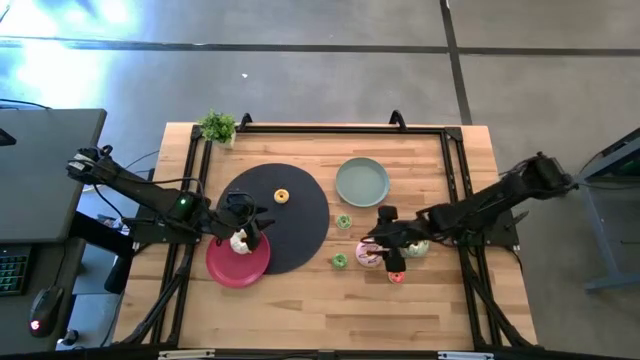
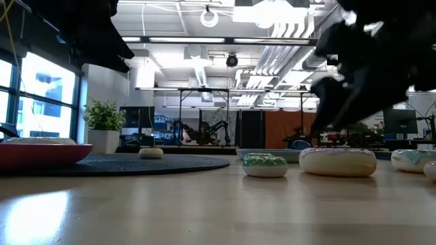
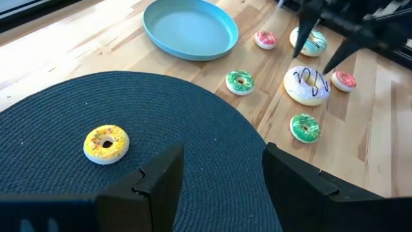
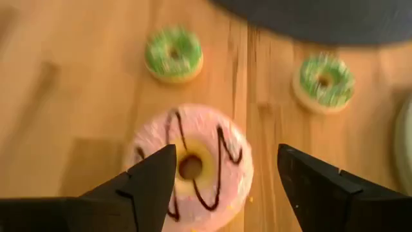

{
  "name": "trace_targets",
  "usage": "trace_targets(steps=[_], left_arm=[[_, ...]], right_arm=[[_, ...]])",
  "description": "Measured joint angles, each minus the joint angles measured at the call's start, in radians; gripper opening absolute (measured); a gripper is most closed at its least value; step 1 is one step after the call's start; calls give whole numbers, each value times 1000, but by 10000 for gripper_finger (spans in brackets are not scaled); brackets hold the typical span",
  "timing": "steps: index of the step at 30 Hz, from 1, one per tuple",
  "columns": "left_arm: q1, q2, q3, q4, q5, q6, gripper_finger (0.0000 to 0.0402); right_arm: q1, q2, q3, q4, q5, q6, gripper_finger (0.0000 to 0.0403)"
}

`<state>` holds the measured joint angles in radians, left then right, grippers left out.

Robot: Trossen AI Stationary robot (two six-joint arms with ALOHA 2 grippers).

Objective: Pick & Place donuts
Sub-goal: Put the big purple donut on the red plate

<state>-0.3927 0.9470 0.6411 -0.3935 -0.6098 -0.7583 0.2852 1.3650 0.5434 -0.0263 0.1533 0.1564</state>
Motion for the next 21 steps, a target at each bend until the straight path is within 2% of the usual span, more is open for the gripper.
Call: trace_targets(steps=[5,11,16,21], left_arm=[[0,0,0,0,0,3,204],[0,0,0,0,-2,3,204],[0,0,0,0,-2,3,204],[0,0,0,0,-3,3,204]], right_arm=[[0,103,-1,14,5,48,253],[0,136,-1,55,21,149,223],[-19,137,-1,61,-45,184,157],[-24,138,-2,76,-35,184,72]])
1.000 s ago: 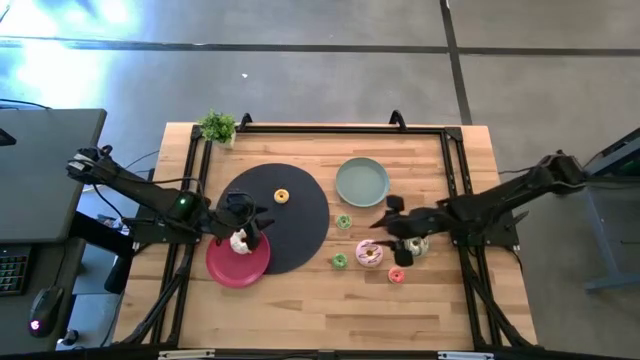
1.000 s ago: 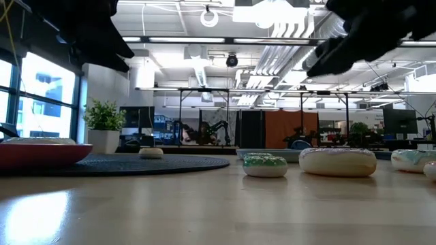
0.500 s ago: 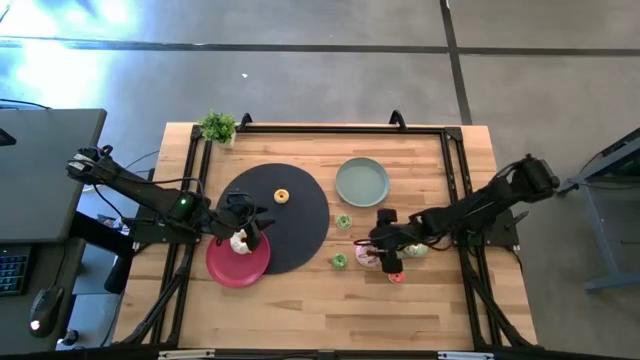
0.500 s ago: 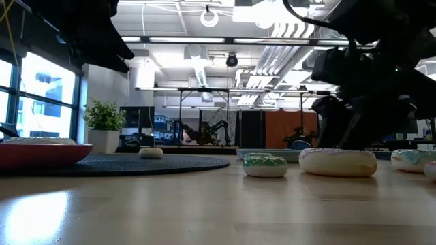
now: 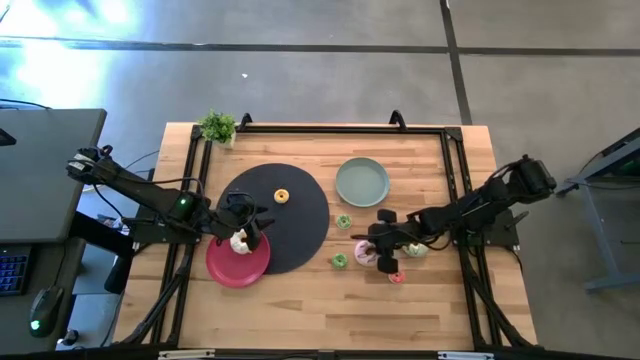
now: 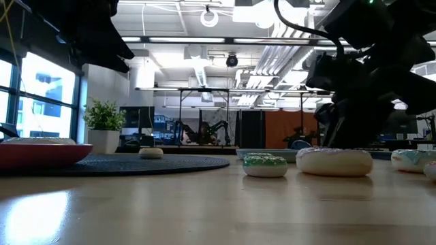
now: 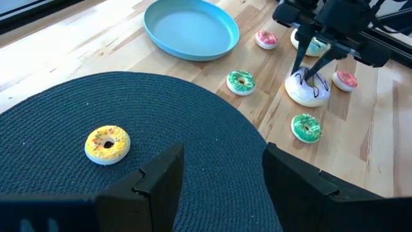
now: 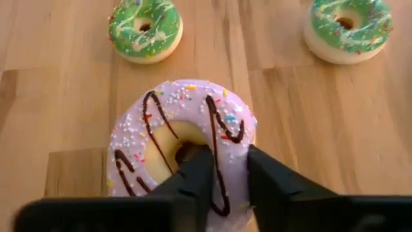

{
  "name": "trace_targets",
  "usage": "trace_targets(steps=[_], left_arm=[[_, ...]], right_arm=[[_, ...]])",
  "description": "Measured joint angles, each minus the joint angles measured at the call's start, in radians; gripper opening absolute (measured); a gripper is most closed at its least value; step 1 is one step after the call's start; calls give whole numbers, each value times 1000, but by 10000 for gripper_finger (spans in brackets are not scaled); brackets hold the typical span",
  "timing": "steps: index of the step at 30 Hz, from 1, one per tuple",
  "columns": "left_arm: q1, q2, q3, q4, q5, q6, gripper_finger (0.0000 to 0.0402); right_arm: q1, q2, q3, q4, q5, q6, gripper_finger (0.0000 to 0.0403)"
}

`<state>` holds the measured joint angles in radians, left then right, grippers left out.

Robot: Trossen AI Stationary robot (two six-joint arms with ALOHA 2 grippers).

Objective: Pick & Place donuts
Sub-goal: Put the big purple donut on the red plate

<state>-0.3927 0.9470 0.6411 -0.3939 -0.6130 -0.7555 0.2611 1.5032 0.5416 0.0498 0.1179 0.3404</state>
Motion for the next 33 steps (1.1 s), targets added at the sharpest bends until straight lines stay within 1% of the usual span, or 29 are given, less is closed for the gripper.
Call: trace_targets(steps=[2,4,7,8,10,12,15,17,19,21,24,30,33], left_arm=[[0,0,0,0,-12,0,204],[0,0,0,0,-29,0,204],[0,0,0,1,-63,0,204],[0,0,0,2,-86,0,204],[0,0,0,3,-127,0,204],[0,-8,-1,2,-164,0,204],[0,-24,-1,5,-196,0,204],[0,-30,-2,2,-222,0,204],[0,-30,-2,3,-279,0,204],[0,-41,-2,-2,-360,1,204],[0,-73,-2,3,-440,35,204],[0,-93,-2,0,-449,53,204],[0,-99,0,6,-449,52,204]], right_arm=[[0,0,-2,49,32,-6,41],[0,0,-2,156,99,-47,19],[-7,6,-1,389,196,-151,9],[-14,13,-1,485,198,-178,11],[-38,37,6,669,155,-207,21],[-63,82,43,761,107,-212,32],[-87,182,163,739,76,-214,37],[-92,273,264,674,39,-228,34],[-90,365,383,612,-19,-257,28],[-89,442,498,557,-63,-272,23],[-90,554,656,503,-83,-294,21],[-100,748,937,473,-76,-297,30],[-105,841,1053,439,-77,-302,28]])
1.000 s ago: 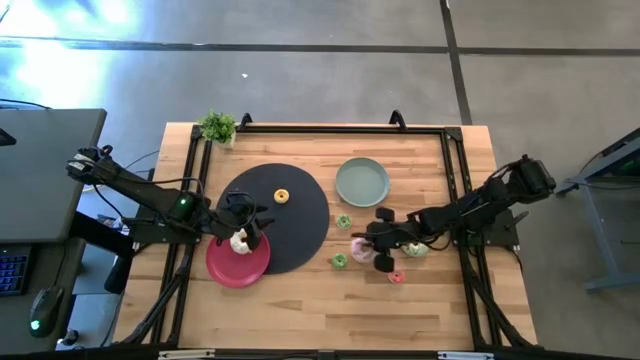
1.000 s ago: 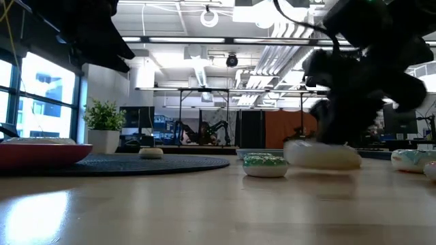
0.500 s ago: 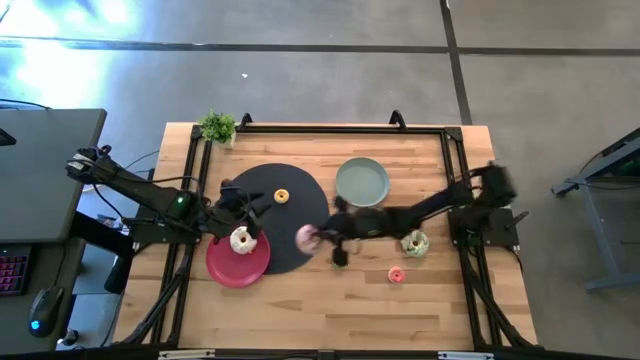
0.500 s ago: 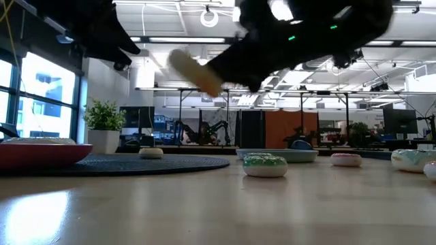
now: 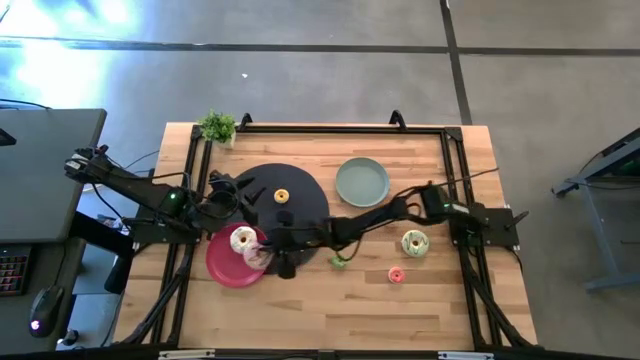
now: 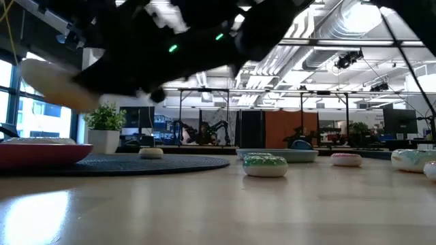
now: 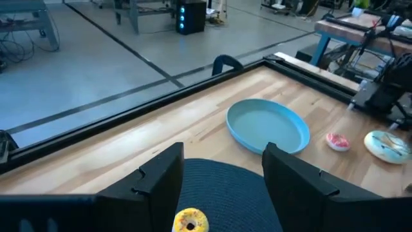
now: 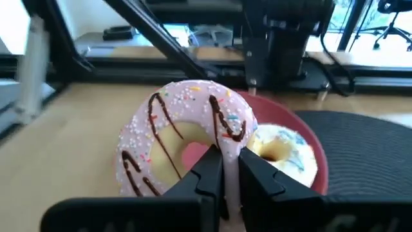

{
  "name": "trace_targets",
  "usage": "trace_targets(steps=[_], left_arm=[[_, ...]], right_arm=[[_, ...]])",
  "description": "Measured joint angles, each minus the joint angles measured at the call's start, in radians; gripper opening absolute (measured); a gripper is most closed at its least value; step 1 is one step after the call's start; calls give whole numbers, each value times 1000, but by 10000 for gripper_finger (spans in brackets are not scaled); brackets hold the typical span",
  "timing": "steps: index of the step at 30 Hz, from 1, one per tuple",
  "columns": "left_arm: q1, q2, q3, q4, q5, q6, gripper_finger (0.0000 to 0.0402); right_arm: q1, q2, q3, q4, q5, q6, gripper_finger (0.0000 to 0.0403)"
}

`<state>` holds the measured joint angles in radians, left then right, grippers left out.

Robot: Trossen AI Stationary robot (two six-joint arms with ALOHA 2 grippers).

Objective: Pick & Place donuts
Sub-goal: Put the big purple donut on the red plate

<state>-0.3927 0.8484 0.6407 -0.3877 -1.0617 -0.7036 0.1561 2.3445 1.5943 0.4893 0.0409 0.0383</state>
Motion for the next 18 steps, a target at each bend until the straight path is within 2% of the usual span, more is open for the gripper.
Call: trace_targets(steps=[6,12,18], left_arm=[[0,6,0,-5,29,0,204],[0,6,0,-8,39,0,204],[0,6,0,-7,39,0,204]], right_arm=[[-6,109,132,-69,5,-17,29],[-13,118,137,-91,31,-56,48],[-35,117,137,-156,3,-63,91]])
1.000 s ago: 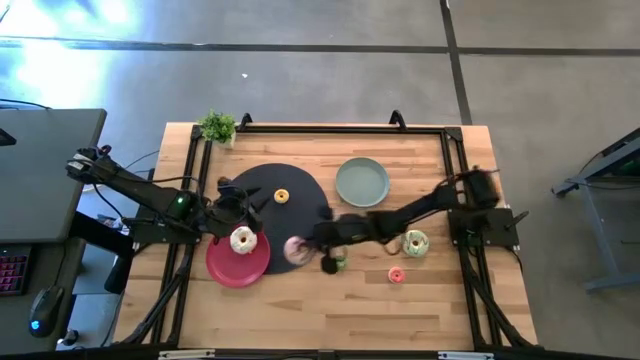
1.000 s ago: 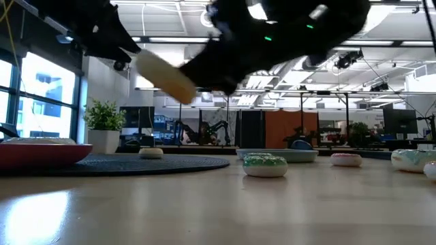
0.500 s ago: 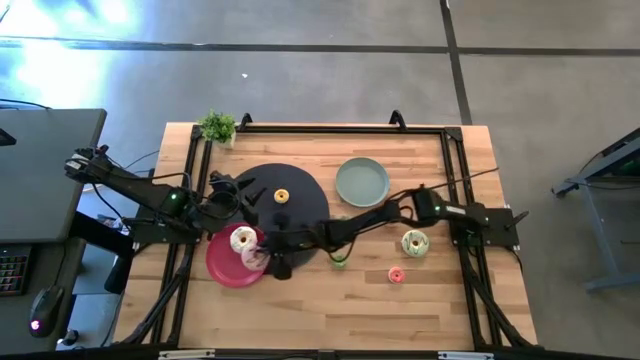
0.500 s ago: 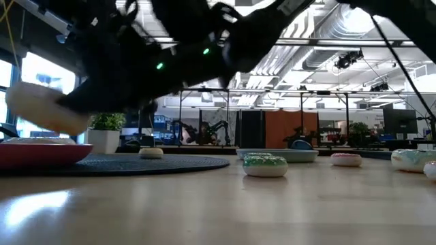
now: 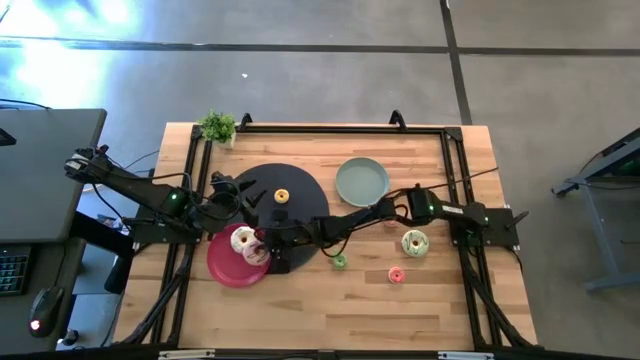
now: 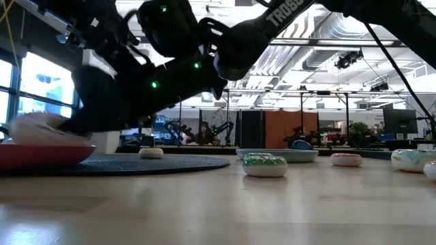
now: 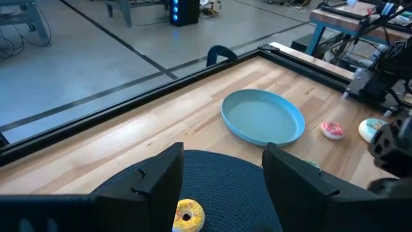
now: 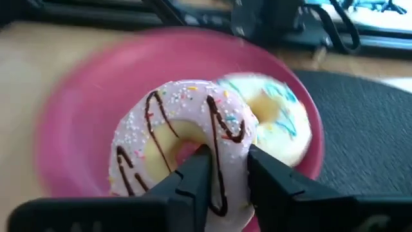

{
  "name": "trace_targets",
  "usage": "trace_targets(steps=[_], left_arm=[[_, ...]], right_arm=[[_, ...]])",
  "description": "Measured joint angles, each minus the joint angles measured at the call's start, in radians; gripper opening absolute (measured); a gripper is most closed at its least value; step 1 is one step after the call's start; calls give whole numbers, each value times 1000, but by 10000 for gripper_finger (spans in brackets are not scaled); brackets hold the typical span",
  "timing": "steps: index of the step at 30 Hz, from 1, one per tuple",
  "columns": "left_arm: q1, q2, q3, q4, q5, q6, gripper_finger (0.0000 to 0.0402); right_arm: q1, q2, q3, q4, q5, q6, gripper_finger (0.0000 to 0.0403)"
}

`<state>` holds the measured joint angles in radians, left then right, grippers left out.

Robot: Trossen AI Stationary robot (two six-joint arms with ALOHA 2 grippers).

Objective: Pick & Place donuts
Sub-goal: Put the big purple donut on the red plate, then put the big blue donut on the red plate

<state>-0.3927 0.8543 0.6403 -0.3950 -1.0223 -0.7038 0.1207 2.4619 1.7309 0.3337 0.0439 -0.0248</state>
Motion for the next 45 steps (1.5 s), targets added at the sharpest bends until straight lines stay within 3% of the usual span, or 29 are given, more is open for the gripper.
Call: trace_targets(steps=[14,19,25,28,34,42,45], left_arm=[[0,0,0,2,18,-7,204],[0,0,0,1,51,-8,204],[0,0,0,-1,70,-8,204],[0,0,0,-1,71,-8,204],[0,0,0,-1,86,-8,204],[0,0,0,-5,104,-7,204],[0,0,0,-6,126,-7,204]], right_arm=[[0,-1,1,24,-3,-2,207],[-1,-11,0,12,-63,28,215],[0,-90,3,-43,-106,19,197],[0,-141,3,-163,-104,-38,187],[5,-306,2,-644,-55,-113,166],[68,-508,2,-1247,272,-103,130],[73,-574,2,-1470,310,15,128]])
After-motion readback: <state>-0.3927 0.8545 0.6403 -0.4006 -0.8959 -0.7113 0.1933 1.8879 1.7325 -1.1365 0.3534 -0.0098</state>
